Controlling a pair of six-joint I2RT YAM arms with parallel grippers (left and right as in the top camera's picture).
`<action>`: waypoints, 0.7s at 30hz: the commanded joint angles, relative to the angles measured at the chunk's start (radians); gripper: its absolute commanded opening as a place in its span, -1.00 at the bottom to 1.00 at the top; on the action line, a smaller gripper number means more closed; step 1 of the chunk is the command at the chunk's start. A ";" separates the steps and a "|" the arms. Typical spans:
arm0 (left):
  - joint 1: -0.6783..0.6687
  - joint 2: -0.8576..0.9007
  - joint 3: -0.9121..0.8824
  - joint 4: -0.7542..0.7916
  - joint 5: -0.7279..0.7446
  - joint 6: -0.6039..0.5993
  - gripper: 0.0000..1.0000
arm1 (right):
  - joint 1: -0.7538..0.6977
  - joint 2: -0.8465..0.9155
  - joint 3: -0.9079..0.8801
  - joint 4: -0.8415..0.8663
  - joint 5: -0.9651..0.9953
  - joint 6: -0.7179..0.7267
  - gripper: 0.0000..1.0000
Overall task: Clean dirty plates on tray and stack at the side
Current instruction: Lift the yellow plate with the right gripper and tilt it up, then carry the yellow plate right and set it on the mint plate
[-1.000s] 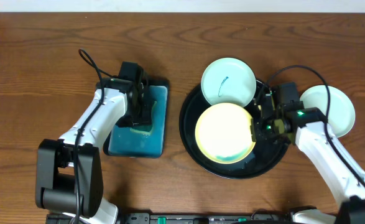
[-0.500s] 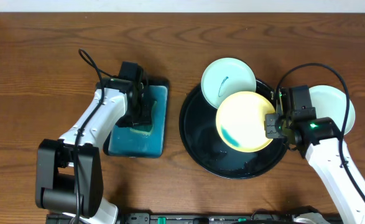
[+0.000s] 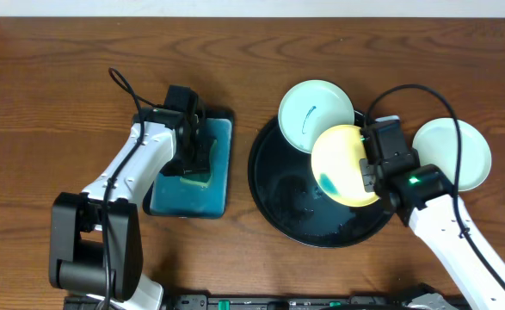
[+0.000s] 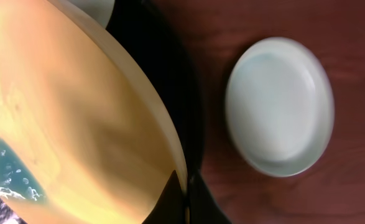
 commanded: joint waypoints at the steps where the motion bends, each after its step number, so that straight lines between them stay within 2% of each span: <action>1: 0.000 -0.010 -0.008 -0.003 -0.004 -0.013 0.10 | 0.076 -0.016 0.045 0.008 0.238 -0.012 -0.98; 5: 0.000 -0.010 -0.008 -0.003 -0.004 -0.013 0.10 | 0.166 -0.015 0.046 0.052 0.381 -0.093 -0.98; 21: 0.000 -0.010 -0.008 -0.003 -0.004 -0.013 0.10 | 0.381 -0.015 0.046 0.126 0.593 -0.344 -0.98</action>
